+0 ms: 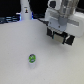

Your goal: Open the kcup holder, insert the kcup into the holder, and close the kcup holder

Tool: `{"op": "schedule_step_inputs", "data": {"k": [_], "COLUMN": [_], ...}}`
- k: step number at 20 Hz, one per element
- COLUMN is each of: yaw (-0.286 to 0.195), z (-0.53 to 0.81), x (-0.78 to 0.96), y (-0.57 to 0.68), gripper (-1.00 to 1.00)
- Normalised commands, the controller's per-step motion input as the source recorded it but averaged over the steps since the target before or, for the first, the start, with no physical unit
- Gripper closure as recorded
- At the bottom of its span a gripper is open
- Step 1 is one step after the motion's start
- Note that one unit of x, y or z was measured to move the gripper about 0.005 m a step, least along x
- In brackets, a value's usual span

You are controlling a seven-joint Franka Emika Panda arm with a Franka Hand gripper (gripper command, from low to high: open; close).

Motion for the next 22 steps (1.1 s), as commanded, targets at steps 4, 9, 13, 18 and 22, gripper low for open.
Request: {"op": "schedule_step_inputs", "data": {"k": [4, 9, 13, 18, 22], "yaw": [-0.079, -0.091, -0.127, -0.158, -0.177], "z": [0.2, 0.19, 0.23, 0.25, 0.21], "x": [0.88, 0.61, 0.37, 0.4, 0.38], "y": [-0.37, -0.25, -0.27, -0.48, -0.62], "gripper": [1.0, -1.0, -1.0, -1.0, -1.0]}}
